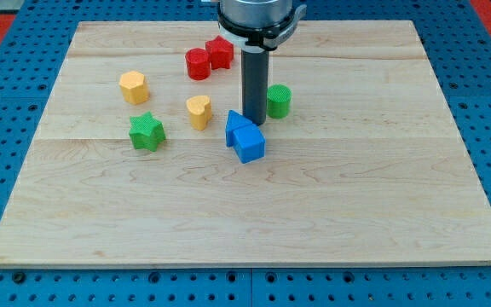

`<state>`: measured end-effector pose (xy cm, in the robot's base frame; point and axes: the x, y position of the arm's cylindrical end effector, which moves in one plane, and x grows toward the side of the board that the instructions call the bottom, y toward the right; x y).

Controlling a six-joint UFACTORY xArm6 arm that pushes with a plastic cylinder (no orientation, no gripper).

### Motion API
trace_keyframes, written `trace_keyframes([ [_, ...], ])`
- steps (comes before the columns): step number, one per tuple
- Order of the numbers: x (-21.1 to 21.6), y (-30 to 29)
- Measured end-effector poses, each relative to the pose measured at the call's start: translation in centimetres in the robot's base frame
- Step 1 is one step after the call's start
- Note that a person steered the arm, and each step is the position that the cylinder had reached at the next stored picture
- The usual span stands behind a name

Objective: Slide the yellow heart above the green star

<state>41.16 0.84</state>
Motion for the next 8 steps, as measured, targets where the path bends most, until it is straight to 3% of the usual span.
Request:
trace_keyframes([
  [4, -5.4, -1.7],
  [6, -4.8, -6.8],
  [8, -4.4, -4.6],
])
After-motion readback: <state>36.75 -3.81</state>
